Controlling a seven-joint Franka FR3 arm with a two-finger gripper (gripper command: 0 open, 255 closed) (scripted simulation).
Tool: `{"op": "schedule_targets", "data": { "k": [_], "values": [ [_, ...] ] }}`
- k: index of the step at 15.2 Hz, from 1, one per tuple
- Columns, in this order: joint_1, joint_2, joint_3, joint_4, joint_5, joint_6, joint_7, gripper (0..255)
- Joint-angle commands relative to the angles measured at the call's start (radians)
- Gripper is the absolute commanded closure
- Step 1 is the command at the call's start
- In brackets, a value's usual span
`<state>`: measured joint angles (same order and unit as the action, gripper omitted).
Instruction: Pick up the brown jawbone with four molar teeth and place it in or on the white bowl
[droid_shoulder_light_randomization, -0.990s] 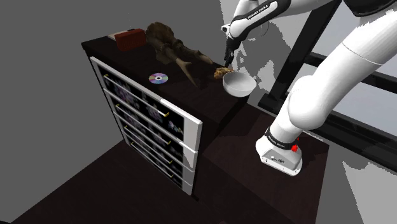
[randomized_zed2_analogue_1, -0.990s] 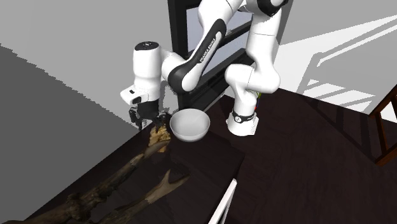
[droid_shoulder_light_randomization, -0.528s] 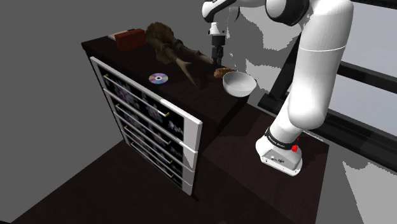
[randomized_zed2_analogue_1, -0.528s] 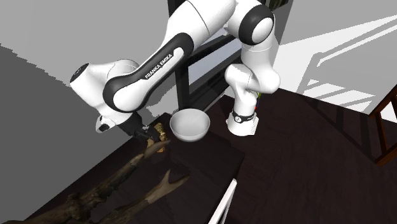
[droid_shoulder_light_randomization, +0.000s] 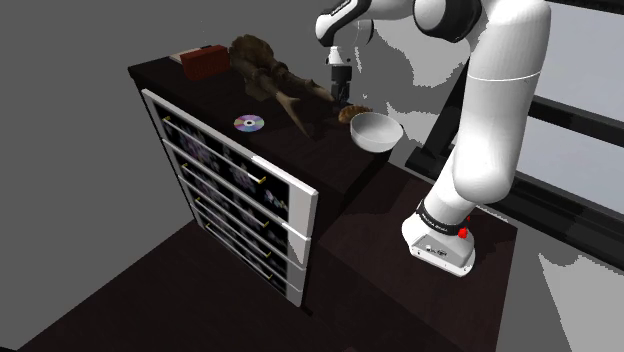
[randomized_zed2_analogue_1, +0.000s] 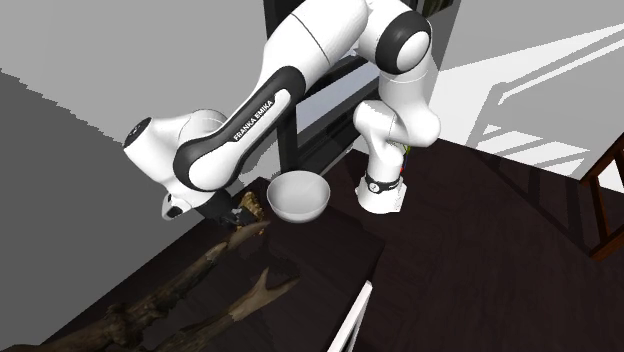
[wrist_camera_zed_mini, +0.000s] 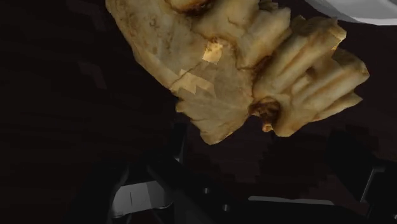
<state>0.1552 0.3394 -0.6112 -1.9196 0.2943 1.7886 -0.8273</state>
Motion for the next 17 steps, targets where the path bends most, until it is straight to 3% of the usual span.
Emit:
{"op": "schedule_targets", "data": {
  "k": [1,5,6,17],
  "values": [
    [0.0,0.002,0.001,-0.002,0.001,-0.001,-0.001,0],
    [0.0,0.002,0.001,-0.002,0.001,-0.001,-0.001,0],
    [0.0,0.002,0.001,-0.001,0.001,-0.001,-0.001,255],
    [0.003,-0.013,-0.003,0.008,-0.008,-0.022,0.007,255]
  ]
}}
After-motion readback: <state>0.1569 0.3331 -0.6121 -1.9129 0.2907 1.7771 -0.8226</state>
